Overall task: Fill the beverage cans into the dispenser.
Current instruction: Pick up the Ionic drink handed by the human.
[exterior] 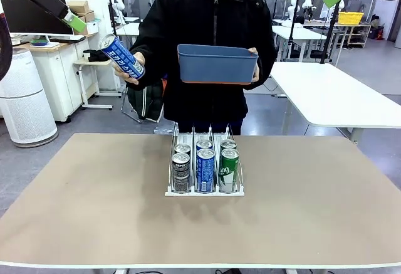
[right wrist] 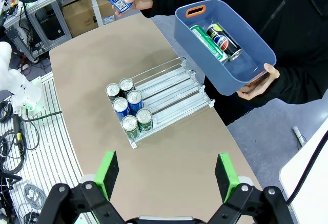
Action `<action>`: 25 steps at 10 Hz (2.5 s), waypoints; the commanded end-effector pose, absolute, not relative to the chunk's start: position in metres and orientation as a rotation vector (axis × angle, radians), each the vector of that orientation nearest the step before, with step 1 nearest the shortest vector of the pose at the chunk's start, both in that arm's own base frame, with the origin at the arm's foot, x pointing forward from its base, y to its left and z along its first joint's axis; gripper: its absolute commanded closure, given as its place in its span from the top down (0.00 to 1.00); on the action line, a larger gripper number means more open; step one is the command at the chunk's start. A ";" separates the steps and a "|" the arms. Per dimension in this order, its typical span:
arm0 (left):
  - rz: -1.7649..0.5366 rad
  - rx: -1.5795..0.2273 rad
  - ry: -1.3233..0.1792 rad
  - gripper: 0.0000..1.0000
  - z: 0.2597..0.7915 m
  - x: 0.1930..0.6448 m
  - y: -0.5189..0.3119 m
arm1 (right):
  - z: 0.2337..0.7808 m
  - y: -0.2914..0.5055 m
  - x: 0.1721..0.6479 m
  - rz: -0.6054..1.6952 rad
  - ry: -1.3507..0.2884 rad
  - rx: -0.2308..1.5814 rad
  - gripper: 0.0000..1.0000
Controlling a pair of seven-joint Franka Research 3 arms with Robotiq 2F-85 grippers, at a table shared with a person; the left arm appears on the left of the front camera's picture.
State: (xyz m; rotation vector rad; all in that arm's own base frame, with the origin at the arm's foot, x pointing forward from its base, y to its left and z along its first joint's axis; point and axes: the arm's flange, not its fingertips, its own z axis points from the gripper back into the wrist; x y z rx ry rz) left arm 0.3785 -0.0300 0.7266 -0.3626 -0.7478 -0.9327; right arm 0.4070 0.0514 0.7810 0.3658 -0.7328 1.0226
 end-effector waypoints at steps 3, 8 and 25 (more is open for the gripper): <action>-0.936 -0.364 -0.747 1.00 0.726 0.378 -0.031 | 0.781 0.052 0.408 1.025 -0.734 0.377 1.00; -0.878 -0.314 -0.761 1.00 0.727 0.384 -0.033 | 0.781 0.052 0.408 1.025 -0.734 0.377 1.00; -1.066 -0.214 -0.757 1.00 0.697 0.454 -0.055 | 0.781 0.052 0.408 1.025 -0.734 0.377 1.00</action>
